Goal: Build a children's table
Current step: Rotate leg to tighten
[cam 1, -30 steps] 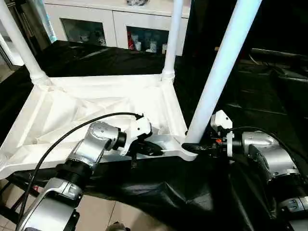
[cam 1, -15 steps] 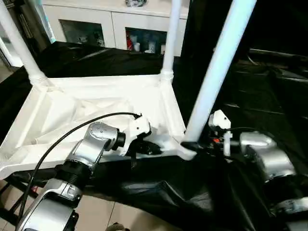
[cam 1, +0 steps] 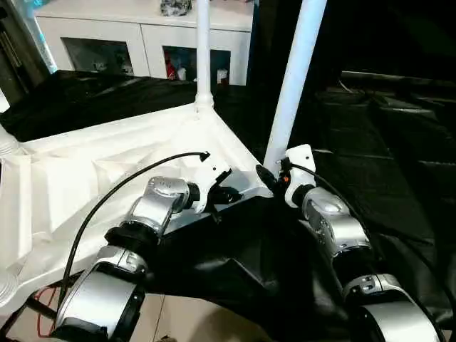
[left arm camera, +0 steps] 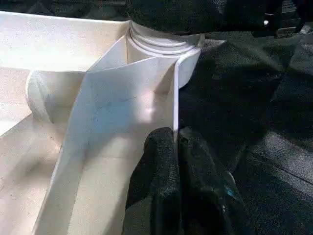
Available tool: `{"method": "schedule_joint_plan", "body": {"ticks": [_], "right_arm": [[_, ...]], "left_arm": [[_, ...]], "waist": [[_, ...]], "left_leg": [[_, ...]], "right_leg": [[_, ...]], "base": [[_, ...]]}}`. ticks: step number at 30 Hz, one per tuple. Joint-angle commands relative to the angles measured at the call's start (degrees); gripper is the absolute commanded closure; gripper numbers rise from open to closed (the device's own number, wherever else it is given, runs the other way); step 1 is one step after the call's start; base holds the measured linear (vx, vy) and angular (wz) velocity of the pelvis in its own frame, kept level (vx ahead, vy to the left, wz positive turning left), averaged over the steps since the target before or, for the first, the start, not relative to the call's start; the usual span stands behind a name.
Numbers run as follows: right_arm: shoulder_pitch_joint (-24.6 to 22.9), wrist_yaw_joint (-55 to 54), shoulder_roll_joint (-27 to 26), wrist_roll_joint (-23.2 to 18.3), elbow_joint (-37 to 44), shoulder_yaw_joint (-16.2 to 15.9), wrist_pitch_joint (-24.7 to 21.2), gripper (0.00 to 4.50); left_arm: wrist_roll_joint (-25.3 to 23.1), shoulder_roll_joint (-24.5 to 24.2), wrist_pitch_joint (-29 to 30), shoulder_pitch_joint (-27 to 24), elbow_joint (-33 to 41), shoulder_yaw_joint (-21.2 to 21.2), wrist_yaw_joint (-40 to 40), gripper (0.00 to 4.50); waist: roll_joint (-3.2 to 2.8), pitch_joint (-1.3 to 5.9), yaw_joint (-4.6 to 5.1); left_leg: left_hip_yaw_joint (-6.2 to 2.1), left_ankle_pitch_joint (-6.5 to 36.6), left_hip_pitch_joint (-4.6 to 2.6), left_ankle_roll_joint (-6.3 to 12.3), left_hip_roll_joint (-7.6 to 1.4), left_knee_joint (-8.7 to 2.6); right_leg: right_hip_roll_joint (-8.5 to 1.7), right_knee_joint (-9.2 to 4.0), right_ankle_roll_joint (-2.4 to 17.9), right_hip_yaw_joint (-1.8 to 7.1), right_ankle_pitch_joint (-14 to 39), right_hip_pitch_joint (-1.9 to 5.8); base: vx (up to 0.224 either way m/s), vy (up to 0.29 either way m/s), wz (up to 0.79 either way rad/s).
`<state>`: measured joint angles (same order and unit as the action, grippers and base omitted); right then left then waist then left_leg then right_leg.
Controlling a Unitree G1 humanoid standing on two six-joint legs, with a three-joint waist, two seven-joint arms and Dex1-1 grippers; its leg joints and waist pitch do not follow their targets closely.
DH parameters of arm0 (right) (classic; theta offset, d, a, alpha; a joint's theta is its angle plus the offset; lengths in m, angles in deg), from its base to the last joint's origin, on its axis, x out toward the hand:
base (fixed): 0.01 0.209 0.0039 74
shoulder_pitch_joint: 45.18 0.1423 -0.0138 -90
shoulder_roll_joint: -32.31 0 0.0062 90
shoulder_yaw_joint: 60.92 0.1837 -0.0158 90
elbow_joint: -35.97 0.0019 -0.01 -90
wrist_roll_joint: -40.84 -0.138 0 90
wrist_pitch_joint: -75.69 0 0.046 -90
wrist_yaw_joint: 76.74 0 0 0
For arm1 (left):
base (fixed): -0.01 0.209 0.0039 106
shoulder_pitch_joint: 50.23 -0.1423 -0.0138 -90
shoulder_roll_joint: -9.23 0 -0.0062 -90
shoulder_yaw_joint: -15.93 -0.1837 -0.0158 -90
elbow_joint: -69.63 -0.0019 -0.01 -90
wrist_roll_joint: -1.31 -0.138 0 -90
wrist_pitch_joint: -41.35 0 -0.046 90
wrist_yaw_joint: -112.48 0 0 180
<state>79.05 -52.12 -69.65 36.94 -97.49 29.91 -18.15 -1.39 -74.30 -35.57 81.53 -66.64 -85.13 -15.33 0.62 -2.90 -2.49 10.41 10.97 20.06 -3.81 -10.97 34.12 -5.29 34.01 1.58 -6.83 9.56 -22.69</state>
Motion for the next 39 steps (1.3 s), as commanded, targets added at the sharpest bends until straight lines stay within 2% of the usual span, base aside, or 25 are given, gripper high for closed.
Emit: {"method": "schedule_joint_plan", "body": {"ticks": [1, 2, 3, 6, 7, 8, 10, 11, 13, 14, 17, 18, 19, 21, 24, 25, 28, 34, 39], "right_arm": [[0.6, 8.6, -6.49, -1.36, -1.32, -6.37, -2.34, 1.82], [0.42, 10.26, -5.56, -2.46, -0.56, -5.75, -3.04, 1.76], [0.48, 10.92, -4.87, -2.31, -0.59, -5.67, -2.93, 1.76], [0.73, 13.33, -2.77, -0.87, -1.28, -6.1, -1.34, 1.33], [0.03, 17.73, -0.37, -1.35, 0.39, -6.59, -1.45, 1.33], [0.03, 17.73, -0.37, -1.35, 0.39, -6.59, -1.45, 1.33], [-1.31, 23.98, 3.47, -2.35, 3.66, -7.53, -2.61, 1.33], [-1.69, 25.78, 4.68, -2.51, 4.55, -7.91, -2.8, 1.33], [-2.14, 27.89, 6.02, -2.82, 5.6, -8.25, -3.2, 1.33], [-2.99, 31.97, 8.39, -3.53, 7.61, -8.94, -3.93, 1.33], [-5.0, 40.66, 13.15, -4.07, 11.9, -10.92, -5.12, 1.33], [-5.28, 42.12, 14.05, -4.03, 12.55, -11.13, -5.46, 1.33], [-5.7, 43.99, 15.24, -4.12, 13.51, -11.48, -5.8, 1.33], [-6.36, 47.13, 17.35, -4.26, 15.05, -12.13, -6.67, 1.33], [-6.86, 49.08, 18.98, -4.72, 16.09, -12.54, -7.38, 1.33], [-6.95, 49.4, 19.28, -5.07, 16.27, -12.6, -7.78, 1.61], [-6.98, 49.79, 19.51, -5.32, 16.34, -12.71, -8.12, 1.7], [-7.03, 50.09, 19.0, -5.2, 16.53, -12.88, -8.62, 2.26], [-7.92, 49.46, 17.89, -6.46, 17.63, -13.06, -10.33, 2.34]], "left_arm": [[1.58, 3.96, -2.76, 2.51, 2.39, -1.82, 1.11, 4.5], [1.89, 2.93, -3.12, 1.72, 3.23, -2.1, 2.72, 4.5], [1.99, 2.38, -3.41, 1.44, 3.35, -2.3, 3.54, 4.5], [2.03, 1.11, -4.39, 0.72, 3.59, -2.56, 6.4, 4.5], [2.26, -0.22, -6.28, -0.35, 4.73, -2.97, 9.95, 4.5], [2.26, -0.22, -6.28, -0.35, 4.73, -2.97, 9.95, 4.5], [3.21, -1.9, -7.59, -1.81, 6.71, -3.5, 14.59, 4.5], [3.48, -2.42, -7.39, -2.23, 7.37, -3.74, 15.95, 4.5], [3.66, -3.04, -7.62, -2.67, 8.03, -4.07, 17.41, 4.5], [3.67, -4.02, -7.61, -3.17, 8.73, -4.62, 19.21, 4.5], [3.64, -5.9, -8.9, -4.18, 9.9, -5.38, 22.5, 4.5], [3.73, -6.31, -9.1, -4.44, 10.17, -5.4, 23.2, 4.5], [3.86, -6.87, -9.38, -4.79, 10.6, -5.42, 24.0, 4.5], [4.1, -7.94, -9.5, -5.55, 11.72, -5.36, 25.49, 4.5], [4.61, -9.4, -9.17, -6.59, 13.45, -5.24, 27.03, 4.5], [4.81, -9.96, -8.98, -7.01, 14.09, -5.3, 27.64, 4.5], [5.05, -10.67, -8.67, -7.59, 14.86, -5.45, 28.53, 4.5], [5.3, -11.28, -8.57, -8.28, 15.6, -5.51, 29.39, 4.5], [5.31, -10.54, -7.53, -8.14, 15.73, -5.17, 27.5, 4.5]], "waist": [[-0.07, 3.44, -0.4], [-0.05, 3.42, -0.34], [0.25, 3.48, -0.29], [0.04, 3.54, -0.28], [0.01, 3.62, -0.32], [0.09, 3.71, -0.34], [-0.01, 3.85, -0.62], [-0.17, 3.96, -1.04], [-0.21, 3.99, -1.35], [-0.56, 3.96, -1.6], [-0.51, 3.85, -2.78], [-0.5, 3.76, -2.92], [-0.52, 3.62, -3.2], [-0.49, 3.47, -3.4], [-0.52, 3.45, -3.53], [-0.44, 3.46, -3.53], [-0.5, 3.56, -3.59], [-0.49, 3.57, -3.56], [-0.48, 3.53, -3.53]], "left_leg": [[-1.23, 15.5, -0.06, 2.01, -2.25, -4.43], [-1.24, 15.29, 0.13, 2.34, -2.23, -4.43], [-1.25, 15.03, 0.22, 2.5, -2.28, -4.44], [-1.23, 14.07, 0.27, 2.56, -2.36, -4.37], [-1.18, 13.36, 0.3, 2.83, -2.37, -4.32], [-1.19, 12.65, 0.57, 3.43, -2.38, -4.28], [-1.03, 10.84, 0.31, 4.21, -2.54, -4.14], [-0.91, 8.88, 0.23, 4.96, -2.84, -4.1], [-0.74, 8.47, 0.09, 5.13, -2.91, -4.02], [-0.7, 8.38, 0.12, 5.36, -2.86, -4.01], [-0.51, 9.65, -0.01, 5.7, -3.04, -3.96], [-0.53, 10.02, -0.02, 5.43, -3.07, -4.02], [-0.47, 11.71, -0.31, 4.3, -3.01, -4.12], [-0.51, 12.94, -0.39, 3.52, -2.95, -4.24], [-0.62, 13.54, -0.42, 2.98, -3.0, -4.34], [-0.78, 13.14, -0.14, 2.81, -3.09, -4.46], [-0.69, 12.45, -0.2, 2.79, -2.97, -4.38], [-0.78, 12.25, -0.06, 2.47, -2.97, -4.42], [-0.71, 12.58, -0.22, 2.41, -2.88, -4.37]], "right_leg": [[-4.26, -5.26, 8.59, 3.36, 22.79, 2.65], [-4.25, -5.24, 8.68, 3.32, 22.67, 2.83], [-4.3, -5.21, 8.66, 3.34, 22.55, 2.88], [-4.31, -4.93, 9.32, 3.43, 21.09, 2.94], [-4.36, -4.78, 9.91, 3.52, 19.7, 2.98], [-4.29, -4.5, 10.47, 3.53, 17.9, 3.29], [-4.25, -4.18, 11.55, 3.64, 14.5, 3.21], [-4.19, -3.52, 13.1, 3.74, 10.32, 3.12], [-4.11, -3.28, 13.83, 3.77, 8.63, 3.06], [-3.77, -3.2, 14.13, 3.61, 7.4, 3.2], [-4.07, -3.37, 13.82, 3.69, 9.36, 3.14], [-4.1, -3.45, 13.59, 3.7, 10.26, 3.05], [-4.1, -3.91, 12.74, 3.7, 13.49, 2.9], [-4.18, -4.32, 11.83, 3.68, 16.78, 2.81], [-4.21, -4.5, 10.78, 3.7, 18.96, 2.69], [-4.23, -4.38, 10.4, 3.7, 18.83, 2.87], [-4.14, -4.37, 10.39, 3.68, 18.39, 2.71], [-4.09, -4.21, 10.49, 3.63, 17.44, 2.79], [-4.11, -4.46, 10.02, 3.63, 18.95, 2.69]], "base": [[0.0, 0.0, 0.0], [0.0, 0.0, 0.0], [0.0, 0.0, 0.0], [0.0, 0.0, 0.0], [0.0, 0.0, 0.0], [0.0, 0.0, 0.0], [0.0, 0.0, 0.0], [0.0, 0.0, 0.0], [0.0, 0.0, 0.0], [0.0, 0.0, 0.0], [0.0, 0.0, 0.0], [0.0, 0.0, 0.0], [0.0, 0.0, 0.0], [0.0, 0.0, 0.0], [0.0, 0.0, 0.0], [0.0, 0.0, 0.0], [0.0, 0.0, 0.0], [0.0, 0.0, 0.0], [0.0, 0.0, 0.0]]}}
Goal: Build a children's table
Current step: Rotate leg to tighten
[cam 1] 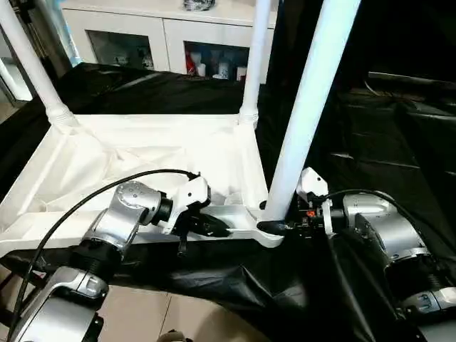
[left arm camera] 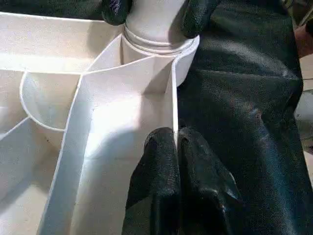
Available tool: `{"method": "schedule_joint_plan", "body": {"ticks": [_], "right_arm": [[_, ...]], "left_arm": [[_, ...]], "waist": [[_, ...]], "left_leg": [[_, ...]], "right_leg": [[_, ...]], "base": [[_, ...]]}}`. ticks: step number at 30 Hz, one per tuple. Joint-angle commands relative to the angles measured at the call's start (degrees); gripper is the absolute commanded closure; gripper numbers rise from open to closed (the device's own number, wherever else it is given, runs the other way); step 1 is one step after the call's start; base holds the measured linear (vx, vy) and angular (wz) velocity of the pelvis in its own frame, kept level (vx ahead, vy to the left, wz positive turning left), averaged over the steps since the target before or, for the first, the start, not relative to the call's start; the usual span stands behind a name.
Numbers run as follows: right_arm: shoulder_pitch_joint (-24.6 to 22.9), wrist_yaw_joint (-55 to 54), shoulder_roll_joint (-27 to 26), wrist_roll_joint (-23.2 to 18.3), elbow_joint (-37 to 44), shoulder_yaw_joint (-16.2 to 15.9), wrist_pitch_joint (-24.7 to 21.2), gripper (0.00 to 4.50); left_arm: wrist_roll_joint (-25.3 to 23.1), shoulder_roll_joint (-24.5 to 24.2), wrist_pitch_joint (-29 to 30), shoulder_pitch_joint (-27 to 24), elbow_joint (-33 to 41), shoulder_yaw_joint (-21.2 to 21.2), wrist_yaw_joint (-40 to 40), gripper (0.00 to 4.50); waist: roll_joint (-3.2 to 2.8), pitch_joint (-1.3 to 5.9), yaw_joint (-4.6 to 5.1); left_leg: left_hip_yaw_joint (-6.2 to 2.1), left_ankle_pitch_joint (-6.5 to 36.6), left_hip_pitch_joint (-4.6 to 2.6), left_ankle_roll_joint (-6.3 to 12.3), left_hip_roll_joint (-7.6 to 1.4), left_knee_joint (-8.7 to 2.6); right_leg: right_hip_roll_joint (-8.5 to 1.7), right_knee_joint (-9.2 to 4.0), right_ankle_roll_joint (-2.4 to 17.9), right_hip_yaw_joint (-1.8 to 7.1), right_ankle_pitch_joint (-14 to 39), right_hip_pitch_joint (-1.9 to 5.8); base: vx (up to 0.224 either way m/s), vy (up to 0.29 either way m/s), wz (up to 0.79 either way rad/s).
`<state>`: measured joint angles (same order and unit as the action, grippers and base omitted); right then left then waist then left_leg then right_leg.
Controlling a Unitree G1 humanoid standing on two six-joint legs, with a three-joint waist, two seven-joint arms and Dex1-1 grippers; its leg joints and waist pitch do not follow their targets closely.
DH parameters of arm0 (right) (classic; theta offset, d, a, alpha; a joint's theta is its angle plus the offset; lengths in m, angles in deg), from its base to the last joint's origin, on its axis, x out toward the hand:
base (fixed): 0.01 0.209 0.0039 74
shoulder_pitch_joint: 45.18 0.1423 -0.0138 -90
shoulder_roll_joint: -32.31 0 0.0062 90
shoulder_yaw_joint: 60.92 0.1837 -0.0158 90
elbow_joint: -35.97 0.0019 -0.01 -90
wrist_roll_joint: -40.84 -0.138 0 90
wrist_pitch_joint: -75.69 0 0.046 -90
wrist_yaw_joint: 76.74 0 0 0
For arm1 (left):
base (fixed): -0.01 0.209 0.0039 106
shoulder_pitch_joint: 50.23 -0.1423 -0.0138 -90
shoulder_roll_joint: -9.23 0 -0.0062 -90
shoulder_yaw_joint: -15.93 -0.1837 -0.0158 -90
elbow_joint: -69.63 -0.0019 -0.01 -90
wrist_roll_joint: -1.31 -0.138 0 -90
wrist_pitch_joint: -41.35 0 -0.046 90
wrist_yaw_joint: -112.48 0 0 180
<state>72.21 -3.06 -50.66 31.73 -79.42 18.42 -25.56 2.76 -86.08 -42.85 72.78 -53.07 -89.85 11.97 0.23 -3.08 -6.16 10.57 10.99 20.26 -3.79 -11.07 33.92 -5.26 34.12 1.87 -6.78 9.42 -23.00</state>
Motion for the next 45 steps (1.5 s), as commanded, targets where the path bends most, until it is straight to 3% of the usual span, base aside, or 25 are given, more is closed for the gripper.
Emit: {"method": "schedule_joint_plan", "body": {"ticks": [1, 4, 6, 7, 10, 12, 13, 17, 18, 20, 22, 26, 31, 33, 35, 38, 41, 45], "right_arm": [[-1.35, -1.43, -2.2, -1.58, -0.56, -0.84, -3.15, 2.36], [-1.2, -8.2, -5.65, -1.71, -2.22, 1.6, -3.02, 2.38], [-0.5, -14.49, -8.39, -1.07, -4.52, 3.29, -2.56, 2.4], [0.66, -23.13, -12.23, 0.01, -7.99, 4.98, -2.35, 2.41], [1.74, -31.17, -16.13, 1.37, -11.06, 5.86, -1.43, 2.41], [2.57, -35.15, -18.21, 1.87, -13.1, 6.28, -0.64, 2.41], [3.16, -37.55, -19.52, 2.21, -14.39, 6.62, -0.32, 2.42], [5.68, -46.29, -24.08, 4.49, -19.2, 7.29, 2.49, 2.44], [6.41, -46.51, -25.22, 4.75, -20.39, 7.47, 3.15, 2.44], [6.81, -44.53, -25.51, 4.28, -20.47, 7.61, 3.59, 2.44], [6.77, -42.33, -25.16, 3.17, -19.8, 8.14, 3.68, 1.93], [6.24, -37.28, -23.44, 1.48, -17.88, 8.35, 2.75, 1.59], [3.75, -25.25, -16.25, 2.46, -13.39, 4.25, 2.59, 1.27], [2.74, -20.35, -13.4, 1.94, -11.24, 3.14, 1.95, 1.27], [1.63, -15.0, -9.66, 2.27, -8.97, 1.5, 1.85, 1.27], [1.22, -12.81, -8.07, 2.54, -8.43, 1.03, 1.92, 1.27], [0.08, -7.66, -4.8, 2.52, -6.9, 0.74, 2.41, 1.27], [-1.1, -3.24, -1.93, 1.65, -4.22, -0.03, 1.32, 1.27]], "left_arm": [[0.9, 2.11, 0.32, 1.2, 1.27, 0.15, -2.21, 4.5], [1.42, 4.73, 1.34, 2.65, -0.62, 1.95, -7.23, 4.5], [1.42, 6.52, 2.08, 3.75, -1.74, 2.71, -10.4, 4.5], [-0.05, 8.71, 2.54, 5.33, -3.66, 2.49, -14.77, 4.5], [-1.46, 11.2, 2.88, 7.06, -6.2, 2.15, -19.11, 4.5], [-2.01, 12.72, 2.84, 8.17, -8.02, 2.18, -21.78, 4.5], [-2.35, 13.63, 2.8, 8.86, -9.22, 2.17, -23.51, 4.5], [-3.53, 16.64, 2.66, 11.01, -12.63, 2.48, -28.28, 4.5], [-3.73, 17.26, 2.12, 11.39, -13.31, 2.49, -28.34, 4.5], [-3.74, 17.45, 1.07, 11.45, -13.49, 2.23, -27.33, 4.5], [-3.56, 17.11, 0.15, 11.17, -13.36, 1.92, -26.13, 4.5], [-3.19, 15.76, -1.16, 10.1, -12.7, 1.42, -23.13, 4.5], [-1.43, 12.85, -2.81, 6.74, -8.72, 0.99, -14.88, 4.5], [-0.9, 11.55, -3.4, 5.56, -7.03, 0.52, -12.08, 4.5], [-0.82, 9.66, -3.92, 4.46, -5.64, -0.1, -9.22, 4.5], [-1.1, 8.81, -4.34, 4.15, -5.43, -0.36, -8.39, 4.5], [-1.54, 6.62, -5.46, 3.27, -4.99, -0.68, -5.5, 4.5], [-1.54, 4.78, -5.44, 2.06, -3.4, -0.63, -3.12, 4.5]], "waist": [[-0.1, 3.68, 0.17], [0.25, 3.54, 0.34], [0.24, 3.41, 0.82], [0.23, 3.45, 0.99], [0.34, 3.45, 2.36], [-0.04, 3.42, 2.56], [0.19, 3.53, 2.84], [0.0, 3.43, 3.2], [-0.49, 3.44, 3.19], [-0.16, 3.44, 3.34], [-0.12, 3.43, 3.38], [0.07, 3.55, 3.34], [0.23, 3.86, 3.02], [0.2, 4.05, 2.65], [0.12, 4.01, 2.06], [0.1, 3.91, 1.63], [0.1, 3.7, 1.02], [0.1, 3.68, 0.76]], "left_leg": [[-0.92, 12.9, -0.4, 2.23, -2.78, -4.2], [-0.95, 13.72, -0.55, 1.69, -2.71, -4.27], [-1.16, 14.67, -0.73, 0.56, -2.46, -4.33], [-1.22, 14.45, -0.67, 0.41, -2.4, -4.34], [-1.59, 14.79, -0.06, -0.05, -2.15, -4.48], [-1.49, 15.3, -0.48, 0.29, -2.01, -4.31], [-1.44, 14.89, -0.37, 0.63, -1.92, -4.21], [-1.47, 15.44, -0.56, 0.74, -2.02, -4.29], [-1.44, 15.75, -0.58, 0.76, -2.0, -4.28], [-1.41, 16.54, -0.45, 1.45, -2.05, -4.37], [-1.44, 16.8, -0.41, 1.62, -2.11, -4.43], [-1.41, 16.43, -0.2, 2.39, -2.17, -4.41], [-1.27, 11.86, 0.28, 4.07, -2.37, -4.21], [-1.02, 9.17, 0.12, 5.26, -2.6, -4.02], [-0.74, 8.46, 0.1, 6.06, -2.66, -3.86], [-0.72, 8.85, 0.1, 6.01, -2.71, -3.92], [-0.72, 11.37, -0.36, 4.32, -2.8, -4.13], [-0.78, 11.94, -0.45, 3.85, -2.89, -4.24]], "right_leg": [[-4.14, -4.62, 9.56, 3.59, 19.62, 2.98], [-4.2, -4.84, 9.14, 3.59, 21.42, 2.83], [-4.44, -5.37, 7.94, 3.41, 25.43, 2.67], [-4.4, -5.47, 7.53, 3.36, 25.93, 2.67], [-4.38, -5.75, 5.51, 3.11, 27.89, 3.05], [-4.37, -6.0, 5.59, 3.18, 28.16, 2.66], [-4.37, -5.92, 6.03, 3.24, 27.27, 2.76], [-4.23, -6.02, 6.66, 3.11, 27.15, 2.53], [-4.17, -6.0, 6.79, 3.12, 26.77, 2.53], [-4.14, -5.88, 7.46, 3.25, 24.96, 2.67], [-4.12, -5.85, 7.56, 3.25, 24.89, 2.75], [-4.28, -5.68, 7.92, 3.37, 24.1, 2.98], [-4.21, -4.6, 10.4, 3.5, 16.39, 3.64], [-4.17, -3.92, 12.38, 3.67, 11.4, 3.53], [-4.11, -3.76, 12.92, 3.67, 10.03, 3.47], [-4.08, -3.83, 12.4, 3.59, 11.41, 3.48], [-4.18, -4.43, 10.99, 3.64, 16.57, 3.23], [-4.19, -4.52, 10.23, 3.69, 17.93, 3.11]], "base": [[0.0, 0.0, 0.0], [0.0, 0.0, 0.0], [0.0, 0.0, 0.0], [0.0, 0.0, 0.0], [0.0, 0.0, 0.0], [0.0, 0.0, 0.0], [0.0, 0.0, 0.0], [0.0, 0.0, 0.0], [0.0, 0.0, 0.0], [0.0, 0.0, 0.0], [0.0, 0.0, 0.0], [0.0, 0.0, 0.0], [0.0, 0.0, 0.0], [0.0, 0.0, 0.0], [0.0, 0.0, 0.0], [0.0, 0.0, 0.0], [0.0, 0.0, 0.0], [0.0, 0.0, 0.0]]}}
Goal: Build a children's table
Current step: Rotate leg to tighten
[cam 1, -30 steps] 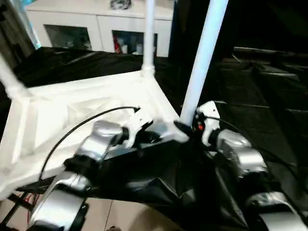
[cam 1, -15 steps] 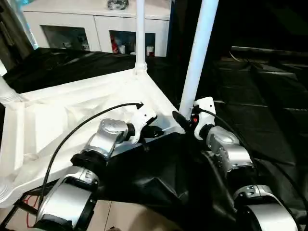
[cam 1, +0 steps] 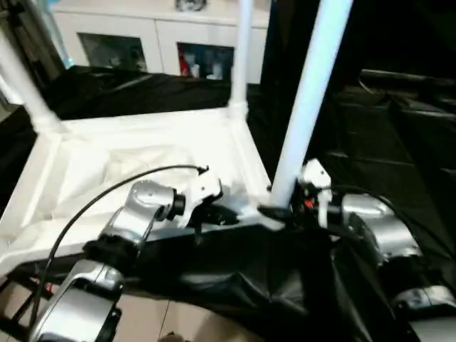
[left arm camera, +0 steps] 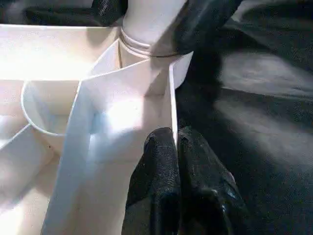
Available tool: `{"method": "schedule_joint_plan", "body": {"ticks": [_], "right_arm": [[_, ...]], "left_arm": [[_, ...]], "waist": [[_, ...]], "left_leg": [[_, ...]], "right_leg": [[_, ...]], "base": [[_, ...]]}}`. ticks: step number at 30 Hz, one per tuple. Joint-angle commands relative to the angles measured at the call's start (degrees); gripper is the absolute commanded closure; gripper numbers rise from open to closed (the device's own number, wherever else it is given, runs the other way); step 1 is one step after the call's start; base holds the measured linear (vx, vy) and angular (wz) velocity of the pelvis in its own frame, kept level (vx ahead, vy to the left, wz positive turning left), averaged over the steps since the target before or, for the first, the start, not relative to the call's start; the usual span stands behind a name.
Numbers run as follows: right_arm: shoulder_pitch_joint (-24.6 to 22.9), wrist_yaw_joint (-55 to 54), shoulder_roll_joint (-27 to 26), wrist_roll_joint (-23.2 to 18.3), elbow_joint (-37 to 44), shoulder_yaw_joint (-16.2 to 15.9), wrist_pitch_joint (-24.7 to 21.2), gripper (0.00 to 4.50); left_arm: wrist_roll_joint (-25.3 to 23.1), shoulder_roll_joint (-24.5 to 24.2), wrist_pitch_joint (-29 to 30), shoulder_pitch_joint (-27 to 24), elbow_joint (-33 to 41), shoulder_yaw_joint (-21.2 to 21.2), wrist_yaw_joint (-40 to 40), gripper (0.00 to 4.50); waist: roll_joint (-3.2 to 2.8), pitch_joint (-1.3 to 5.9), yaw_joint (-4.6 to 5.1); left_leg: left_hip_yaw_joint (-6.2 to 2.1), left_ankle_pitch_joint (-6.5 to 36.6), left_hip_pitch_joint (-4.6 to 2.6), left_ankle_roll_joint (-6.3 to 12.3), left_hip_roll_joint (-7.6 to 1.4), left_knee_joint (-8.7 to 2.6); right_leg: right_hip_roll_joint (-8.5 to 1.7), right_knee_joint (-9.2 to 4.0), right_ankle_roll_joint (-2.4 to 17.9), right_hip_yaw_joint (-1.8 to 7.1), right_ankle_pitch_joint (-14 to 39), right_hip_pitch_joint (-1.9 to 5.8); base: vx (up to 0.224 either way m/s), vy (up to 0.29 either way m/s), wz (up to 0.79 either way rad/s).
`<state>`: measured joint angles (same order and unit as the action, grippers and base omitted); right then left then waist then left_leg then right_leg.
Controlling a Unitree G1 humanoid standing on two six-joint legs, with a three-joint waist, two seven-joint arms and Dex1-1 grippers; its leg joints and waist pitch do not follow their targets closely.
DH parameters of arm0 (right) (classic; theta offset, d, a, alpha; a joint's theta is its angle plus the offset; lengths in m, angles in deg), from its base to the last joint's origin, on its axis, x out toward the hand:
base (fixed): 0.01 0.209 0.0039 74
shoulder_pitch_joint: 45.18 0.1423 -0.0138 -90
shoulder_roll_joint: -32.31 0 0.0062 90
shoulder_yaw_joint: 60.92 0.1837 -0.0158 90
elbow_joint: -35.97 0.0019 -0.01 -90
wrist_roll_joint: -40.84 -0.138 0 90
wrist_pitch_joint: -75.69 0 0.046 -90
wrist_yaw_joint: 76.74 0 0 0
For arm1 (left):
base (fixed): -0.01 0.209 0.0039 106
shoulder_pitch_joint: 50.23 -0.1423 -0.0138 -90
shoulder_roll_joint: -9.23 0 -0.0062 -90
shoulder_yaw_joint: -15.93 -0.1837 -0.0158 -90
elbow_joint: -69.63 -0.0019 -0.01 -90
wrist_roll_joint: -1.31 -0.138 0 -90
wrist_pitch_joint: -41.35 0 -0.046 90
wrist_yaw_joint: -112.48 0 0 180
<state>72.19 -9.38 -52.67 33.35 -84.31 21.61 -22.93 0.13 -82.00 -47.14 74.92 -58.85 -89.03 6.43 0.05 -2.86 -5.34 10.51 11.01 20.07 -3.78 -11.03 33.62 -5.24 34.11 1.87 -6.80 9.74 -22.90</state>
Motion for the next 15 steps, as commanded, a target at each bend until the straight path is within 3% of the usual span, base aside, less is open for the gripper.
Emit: {"method": "schedule_joint_plan", "body": {"ticks": [1, 15], "right_arm": [[-1.46, 5.07, 1.57, -0.41, 1.6, -3.69, -1.68, 1.27], [-1.9, 8.07, 2.46, -1.62, 2.6, -4.52, -3.45, 2.12]], "left_arm": [[1.18, -0.46, -1.39, -0.59, 2.85, -1.75, 3.4, 4.5], [1.58, -1.88, -1.23, -1.78, 3.75, -2.11, 4.88, 4.5]], "waist": [[0.32, 3.51, -0.09], [0.53, 3.61, -0.36]], "left_leg": [[-0.7, 11.88, -0.24, 3.91, -2.9, -3.92], [-0.73, 10.31, -0.02, 3.79, -2.86, -3.84]], "right_leg": [[-4.16, -4.51, 10.22, 3.68, 17.49, 3.04], [-4.17, -4.17, 10.39, 3.67, 16.1, 3.15]], "base": [[0.0, 0.0, 0.0], [0.0, 0.0, 0.0]]}}
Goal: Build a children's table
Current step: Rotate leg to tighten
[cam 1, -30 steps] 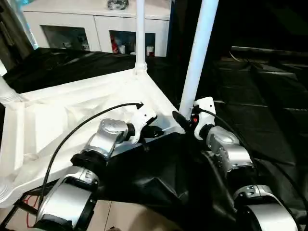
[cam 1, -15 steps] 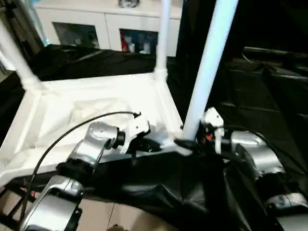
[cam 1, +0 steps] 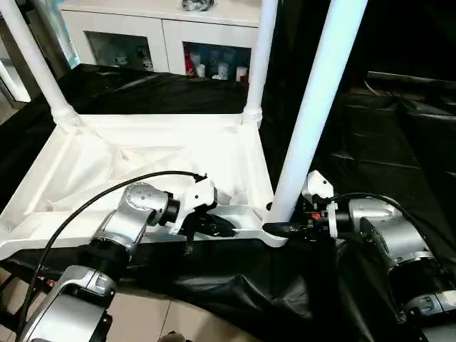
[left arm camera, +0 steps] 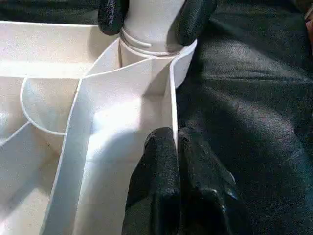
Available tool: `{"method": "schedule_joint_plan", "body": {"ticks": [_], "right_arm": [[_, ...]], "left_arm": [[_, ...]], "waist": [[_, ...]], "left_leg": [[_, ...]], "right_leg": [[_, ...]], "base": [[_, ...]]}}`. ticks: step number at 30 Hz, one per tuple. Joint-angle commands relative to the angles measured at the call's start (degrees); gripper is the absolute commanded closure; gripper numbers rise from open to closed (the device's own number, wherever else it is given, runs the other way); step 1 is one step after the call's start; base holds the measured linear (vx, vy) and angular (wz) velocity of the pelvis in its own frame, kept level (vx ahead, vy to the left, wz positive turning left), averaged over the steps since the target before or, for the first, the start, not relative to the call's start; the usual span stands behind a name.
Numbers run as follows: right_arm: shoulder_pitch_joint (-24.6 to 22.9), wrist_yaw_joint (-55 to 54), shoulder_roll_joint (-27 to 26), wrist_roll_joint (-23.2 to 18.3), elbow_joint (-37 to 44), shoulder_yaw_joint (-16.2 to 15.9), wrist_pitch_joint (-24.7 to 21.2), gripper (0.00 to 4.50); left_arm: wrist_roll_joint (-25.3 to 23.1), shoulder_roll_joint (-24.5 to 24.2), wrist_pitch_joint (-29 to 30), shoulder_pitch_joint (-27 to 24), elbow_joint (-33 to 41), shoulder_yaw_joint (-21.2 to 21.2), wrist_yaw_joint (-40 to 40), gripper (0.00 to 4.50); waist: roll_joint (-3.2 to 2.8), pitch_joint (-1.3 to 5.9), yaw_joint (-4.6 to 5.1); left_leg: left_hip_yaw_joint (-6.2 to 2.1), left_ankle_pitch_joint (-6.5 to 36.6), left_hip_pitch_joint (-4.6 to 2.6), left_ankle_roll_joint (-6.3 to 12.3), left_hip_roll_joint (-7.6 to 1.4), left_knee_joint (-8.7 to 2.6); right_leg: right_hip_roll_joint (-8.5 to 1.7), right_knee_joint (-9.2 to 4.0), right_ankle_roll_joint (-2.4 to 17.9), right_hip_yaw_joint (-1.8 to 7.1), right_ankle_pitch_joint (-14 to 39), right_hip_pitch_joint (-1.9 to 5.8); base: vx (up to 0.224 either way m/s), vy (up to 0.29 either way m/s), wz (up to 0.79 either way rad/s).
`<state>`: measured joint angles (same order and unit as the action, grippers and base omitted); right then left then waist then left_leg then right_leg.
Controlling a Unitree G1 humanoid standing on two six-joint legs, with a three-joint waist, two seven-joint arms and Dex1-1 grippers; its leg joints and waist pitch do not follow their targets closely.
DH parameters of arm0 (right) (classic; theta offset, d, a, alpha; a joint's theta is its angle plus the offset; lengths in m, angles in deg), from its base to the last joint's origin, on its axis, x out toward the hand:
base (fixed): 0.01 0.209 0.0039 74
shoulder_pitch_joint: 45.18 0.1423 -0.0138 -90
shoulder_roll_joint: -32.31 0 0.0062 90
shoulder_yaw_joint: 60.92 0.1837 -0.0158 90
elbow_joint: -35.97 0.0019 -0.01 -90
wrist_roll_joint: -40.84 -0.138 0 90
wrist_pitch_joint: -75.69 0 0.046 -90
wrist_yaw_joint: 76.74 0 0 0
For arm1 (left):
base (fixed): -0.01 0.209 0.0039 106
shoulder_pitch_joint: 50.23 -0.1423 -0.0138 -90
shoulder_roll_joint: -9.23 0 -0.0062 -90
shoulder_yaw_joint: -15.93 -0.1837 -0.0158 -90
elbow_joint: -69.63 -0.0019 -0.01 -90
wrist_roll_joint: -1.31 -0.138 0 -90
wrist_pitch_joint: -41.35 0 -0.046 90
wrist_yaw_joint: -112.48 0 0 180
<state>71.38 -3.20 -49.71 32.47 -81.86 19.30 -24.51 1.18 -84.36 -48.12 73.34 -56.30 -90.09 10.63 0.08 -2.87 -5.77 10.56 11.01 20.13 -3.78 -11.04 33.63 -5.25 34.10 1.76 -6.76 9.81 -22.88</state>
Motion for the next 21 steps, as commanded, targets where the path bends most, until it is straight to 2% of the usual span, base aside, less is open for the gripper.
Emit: {"method": "schedule_joint_plan", "body": {"ticks": [1, 4, 8, 9, 11, 12, 13, 14, 15, 16, 17, 18, 19, 20, 21], "right_arm": [[-1.19, 1.88, -0.64, -0.94, 0.21, -2.18, -2.03, 2.12], [-1.86, -1.28, -3.49, -2.1, -0.11, -0.87, -2.82, 2.14], [-0.48, -15.48, -9.93, 0.24, -5.74, 2.03, -1.48, 2.16], [0.59, -21.39, -12.35, 1.11, -8.49, 2.96, -1.89, 2.17], [1.2, -24.19, -13.44, 1.49, -9.86, 3.41, -1.85, 2.19], [1.65, -26.05, -14.23, 1.79, -10.79, 3.71, -1.51, 2.19], [3.32, -31.47, -17.16, 1.54, -12.99, 5.3, -1.97, 2.19], [4.19, -34.12, -18.67, 1.39, -14.04, 6.07, -2.17, 2.21], [4.86, -36.12, -19.89, 1.32, -14.8, 6.74, -2.34, 2.23], [6.48, -40.36, -22.76, 1.38, -16.63, 7.69, -1.76, 2.25], [7.17, -42.17, -23.9, 1.78, -17.59, 7.94, -1.25, 2.25], [7.66, -43.21, -24.76, 2.15, -18.21, 7.83, -0.74, 2.25], [8.07, -43.72, -25.95, 3.14, -18.75, 6.85, 0.91, 2.25], [8.27, -43.36, -26.66, 4.47, -19.06, 5.43, 2.57, 2.25], [8.26, -42.9, -26.77, 5.03, -19.08, 4.76, 3.17, 2.25]], "left_arm": [[0.61, 0.61, -0.09, -0.19, 1.19, -0.97, 0.51, 4.5], [0.36, 2.99, 2.35, 1.16, -0.27, 0.42, -4.54, 4.5], [-0.33, 7.17, 4.36, 4.19, -3.45, 1.92, -12.88, 4.5], [-0.91, 8.8, 5.11, 5.53, -4.89, 2.24, -16.48, 4.5], [-1.06, 9.53, 5.49, 6.14, -5.6, 2.34, -17.7, 4.5], [-1.17, 10.04, 5.7, 6.57, -6.08, 2.38, -18.51, 4.5], [-1.43, 11.98, 6.32, 8.16, -8.02, 2.78, -21.93, 4.5], [-1.59, 12.96, 6.56, 8.96, -8.99, 2.99, -23.68, 4.5], [-1.77, 13.72, 6.7, 9.59, -9.8, 3.22, -25.04, 4.5], [-2.23, 15.18, 6.93, 10.9, -11.48, 3.66, -27.47, 4.5], [-2.53, 15.65, 6.82, 11.4, -12.19, 3.83, -28.33, 4.5], [-2.72, 15.99, 6.68, 11.78, -12.69, 4.0, -29.21, 4.5], [-2.75, 16.36, 6.42, 12.24, -13.13, 4.18, -29.75, 4.5], [-2.76, 16.54, 6.07, 12.51, -13.33, 4.22, -29.91, 4.5], [-2.74, 16.53, 5.97, 12.55, -13.3, 4.2, -29.84, 4.5]], "waist": [[0.5, 3.62, 0.07], [0.65, 3.54, 0.08], [0.62, 3.08, 0.74], [0.79, 3.01, 1.18], [0.63, 2.83, 1.49], [0.31, 2.84, 1.6], [0.09, 2.85, 2.25], [0.06, 2.76, 2.58], [0.2, 2.97, 3.11], [-0.14, 2.94, 3.45], [-0.21, 2.92, 3.68], [-0.13, 3.01, 3.85], [-0.05, 2.91, 4.06], [-0.05, 2.91, 4.06], [0.1, 2.93, 3.98]], "left_leg": [[-0.76, 10.25, -0.07, 3.82, -2.82, -3.83], [-0.71, 10.52, -0.12, 3.66, -2.86, -3.85], [-0.95, 13.72, -0.53, 1.83, -2.52, -4.1], [-1.02, 15.1, -0.89, 1.0, -2.13, -3.9], [-1.25, 16.31, -0.82, 0.91, -2.08, -4.0], [-1.45, 16.83, -0.81, 0.72, -2.13, -4.08], [-1.58, 18.13, -0.68, 0.58, -2.1, -4.2], [-1.55, 19.07, -0.97, 0.23, -2.12, -4.19], [-1.8, 19.76, -0.93, 0.0, -2.01, -4.17], [-1.96, 20.21, -0.72, -0.01, -2.22, -4.42], [-2.01, 20.56, -0.63, -0.08, -2.19, -4.41], [-2.09, 20.87, -0.67, -0.07, -2.21, -4.48], [-1.98, 21.98, -0.92, 0.33, -2.09, -4.36], [-1.98, 21.98, -0.92, 0.33, -2.09, -4.36], [-1.87, 21.46, -0.76, 1.14, -2.02, -4.31]], "right_leg": [[-4.14, -4.19, 10.44, 3.63, 16.06, 3.12], [-4.23, -4.33, 10.21, 3.67, 17.1, 3.01], [-4.38, -5.32, 8.31, 3.46, 24.71, 2.53], [-4.46, -6.17, 6.34, 3.2, 30.2, 2.41], [-4.41, -6.72, 4.76, 2.9, 33.32, 2.32], [-4.45, -6.73, 4.41, 2.79, 33.59, 2.37], [-4.29, -6.91, 3.82, 2.63, 33.42, 2.34], [-4.18, -7.08, 3.99, 2.57, 33.59, 1.97], [-4.23, -7.08, 4.16, 2.28, 33.14, 2.28], [-4.25, -7.1, 4.39, 2.24, 32.0, 2.42], [-4.21, -7.06, 4.51, 2.13, 31.46, 2.46], [-4.29, -7.09, 4.66, 2.11, 31.02, 2.56], [-4.34, -7.23, 5.23, 2.29, 30.71, 2.23], [-4.34, -7.23, 5.23, 2.29, 30.71, 2.23], [-4.5, -7.17, 5.61, 2.47, 30.54, 2.37]], "base": [[0.0, 0.0, 0.0], [0.0, 0.0, 0.0], [0.0, 0.0, 0.0], [0.0, 0.0, 0.0], [0.0, 0.0, 0.0], [0.0, 0.0, 0.0], [0.0, 0.0, 0.0], [0.0, 0.0, 0.0], [0.0, 0.0, 0.0], [0.0, 0.0, 0.0], [0.0, 0.0, 0.0], [0.0, 0.0, 0.0], [0.0, 0.0, 0.0], [0.0, 0.0, 0.0], [0.0, 0.0, 0.0]]}}
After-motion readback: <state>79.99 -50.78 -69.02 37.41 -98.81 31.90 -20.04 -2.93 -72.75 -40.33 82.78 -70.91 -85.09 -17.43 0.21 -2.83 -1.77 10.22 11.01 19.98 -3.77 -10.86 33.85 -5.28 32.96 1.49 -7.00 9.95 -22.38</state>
